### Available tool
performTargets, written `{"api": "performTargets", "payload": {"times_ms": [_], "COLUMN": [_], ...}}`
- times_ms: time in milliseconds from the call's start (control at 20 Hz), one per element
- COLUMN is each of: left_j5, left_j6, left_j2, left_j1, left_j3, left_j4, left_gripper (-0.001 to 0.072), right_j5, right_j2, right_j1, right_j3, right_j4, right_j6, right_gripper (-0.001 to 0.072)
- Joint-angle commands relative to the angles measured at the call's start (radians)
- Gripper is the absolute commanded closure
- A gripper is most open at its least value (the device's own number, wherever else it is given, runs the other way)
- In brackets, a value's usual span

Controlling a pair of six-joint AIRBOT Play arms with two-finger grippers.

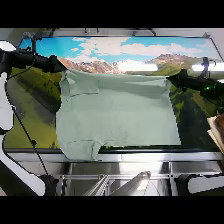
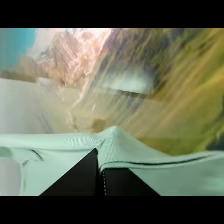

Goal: Fold the shirts.

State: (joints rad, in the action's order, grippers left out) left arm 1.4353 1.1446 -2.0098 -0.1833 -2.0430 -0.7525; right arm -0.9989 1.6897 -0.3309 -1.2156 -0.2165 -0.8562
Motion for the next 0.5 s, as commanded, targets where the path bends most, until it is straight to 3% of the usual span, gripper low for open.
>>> {"api": "performTargets", "payload": {"times_ms": [0, 250, 450], "left_j5": [0.047, 0.183, 0.217], "left_j6": [0.017, 0.045, 0.108], "left_j2": [-0.018, -0.016, -0.014], "left_j1": [-0.023, -0.016, -0.013], "left_j3": [0.052, 0.130, 0.177], "left_j4": [-0.026, -0.193, -0.249], "left_gripper": [0.0676, 0.0676, 0.0676], "right_j5": [-0.077, -0.162, -0.195], "right_j2": [0.090, 0.110, 0.151], "right_j1": [-0.026, -0.078, -0.079], "right_j3": [-0.100, -0.099, -0.098], "right_j4": [0.011, -0.186, -0.312], "right_j6": [-0.013, -0.050, -0.058], "right_gripper": [0.0691, 0.0691, 0.0690]}}
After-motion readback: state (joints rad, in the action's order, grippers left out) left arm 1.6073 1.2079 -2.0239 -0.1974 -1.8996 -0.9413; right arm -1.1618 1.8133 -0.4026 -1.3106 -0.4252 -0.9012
